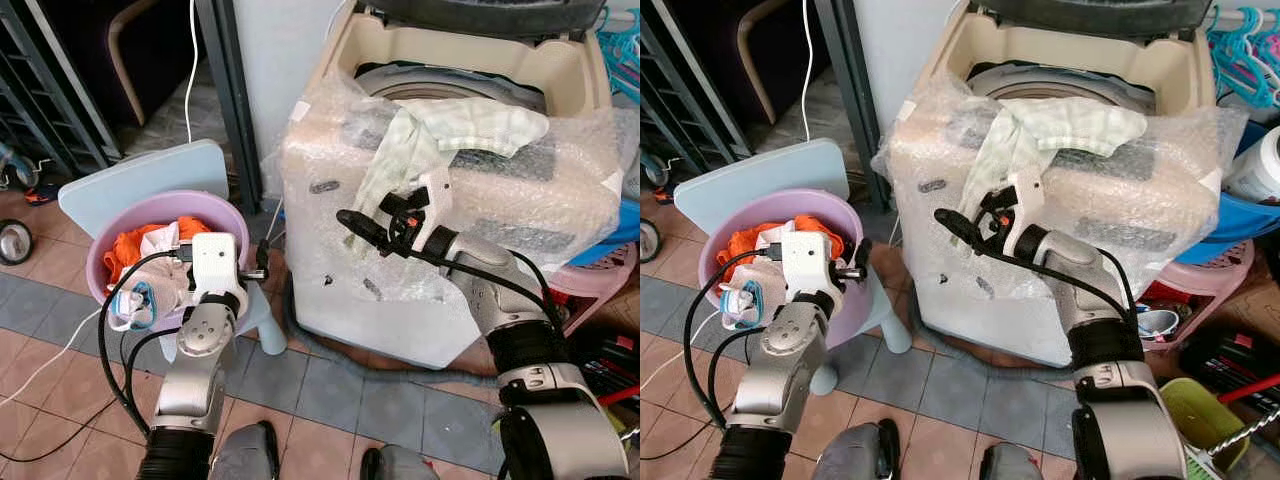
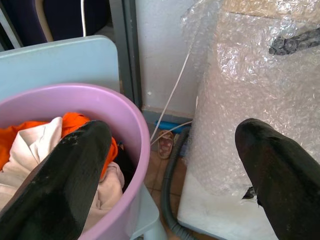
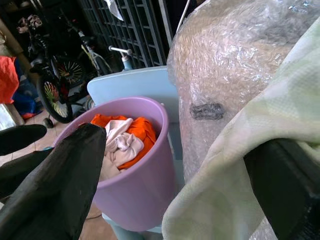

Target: Clothes washing

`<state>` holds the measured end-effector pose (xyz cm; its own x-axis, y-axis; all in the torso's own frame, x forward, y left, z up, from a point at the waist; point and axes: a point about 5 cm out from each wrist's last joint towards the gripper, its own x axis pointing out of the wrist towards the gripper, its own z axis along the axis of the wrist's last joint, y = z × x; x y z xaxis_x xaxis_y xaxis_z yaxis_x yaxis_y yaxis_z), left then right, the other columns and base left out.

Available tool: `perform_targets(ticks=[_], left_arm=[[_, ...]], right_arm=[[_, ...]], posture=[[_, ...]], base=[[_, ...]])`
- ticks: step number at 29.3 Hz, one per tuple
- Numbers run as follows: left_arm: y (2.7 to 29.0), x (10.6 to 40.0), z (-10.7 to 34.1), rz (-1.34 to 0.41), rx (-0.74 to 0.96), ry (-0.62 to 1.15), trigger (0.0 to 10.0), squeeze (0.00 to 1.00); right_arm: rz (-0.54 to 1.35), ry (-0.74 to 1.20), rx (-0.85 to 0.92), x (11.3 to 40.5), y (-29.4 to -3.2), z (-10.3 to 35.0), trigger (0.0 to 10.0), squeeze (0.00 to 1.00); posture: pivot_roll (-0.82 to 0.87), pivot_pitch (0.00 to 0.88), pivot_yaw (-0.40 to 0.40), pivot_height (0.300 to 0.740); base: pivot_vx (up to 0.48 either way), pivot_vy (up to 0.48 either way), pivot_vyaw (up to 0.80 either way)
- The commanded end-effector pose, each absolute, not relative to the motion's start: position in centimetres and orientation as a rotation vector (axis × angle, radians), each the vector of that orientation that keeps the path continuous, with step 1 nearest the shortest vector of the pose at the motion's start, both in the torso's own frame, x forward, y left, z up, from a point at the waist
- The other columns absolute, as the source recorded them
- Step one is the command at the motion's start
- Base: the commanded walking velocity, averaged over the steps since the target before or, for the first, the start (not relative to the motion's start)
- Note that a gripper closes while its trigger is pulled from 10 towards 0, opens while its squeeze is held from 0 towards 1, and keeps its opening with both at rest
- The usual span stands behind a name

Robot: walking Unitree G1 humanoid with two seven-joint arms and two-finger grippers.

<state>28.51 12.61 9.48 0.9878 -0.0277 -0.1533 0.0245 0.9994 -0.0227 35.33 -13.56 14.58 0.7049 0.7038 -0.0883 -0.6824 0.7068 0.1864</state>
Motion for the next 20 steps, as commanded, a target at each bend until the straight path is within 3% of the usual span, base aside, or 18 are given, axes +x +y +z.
perform_targets(ticks=[1,2,3,4,5,6,7,20], left_arm=[[12.7,28.5,9.3,-0.019,-0.011,0.16,10.0,0.0],[12.7,28.5,9.3,-0.017,-0.011,0.161,10.0,0.0],[12.7,28.5,9.3,-0.017,-0.011,0.162,10.0,0.0],[12.7,28.5,9.3,-0.016,-0.012,0.162,10.0,0.0],[12.7,28.5,9.3,-0.016,-0.013,0.162,10.0,0.0],[12.6,28.5,9.3,-0.016,-0.013,0.163,10.0,0.0],[12.6,28.5,9.3,-0.016,-0.013,0.163,10.0,0.0],[12.5,28.5,9.3,-0.014,-0.017,0.162,10.0,0.0]], right_arm=[[0.759,0.201,0.117,35.3,-13.5,13.8,9.9,0.0],[0.754,0.23,0.088,35.3,-13.5,13.4,9.2,0.0],[0.752,0.237,0.082,35.3,-13.5,13.3,9.2,0.0],[0.74,0.255,0.059,35.3,-13.5,13.0,7.8,0.0],[0.71,0.277,0.02,35.4,-13.6,12.5,1.8,0.0],[0.696,0.284,0.005,35.4,-13.6,12.4,1.8,0.0],[0.677,0.293,-0.007,35.5,-13.5,12.2,0.0,0.0],[0.649,0.292,-0.002,35.7,-12.7,11.8,0.0,0.0]], posture=[[-0.02,0.078,0.024,0.74],[-0.02,0.078,0.022,0.74],[-0.02,0.078,0.022,0.74],[-0.02,0.078,0.02,0.74],[-0.02,0.078,0.019,0.74],[-0.02,0.078,0.02,0.74],[-0.02,0.078,0.019,0.74],[-0.02,0.077,0.016,0.74]], base=[[0.0,0.0,0.0],[0.0,0.0,0.0],[0.0,0.0,0.0],[0.0,0.0,0.0],[0.0,0.0,0.0],[0.0,0.0,0.0],[0.0,0.0,0.0],[0.0,0.0,0.0]])
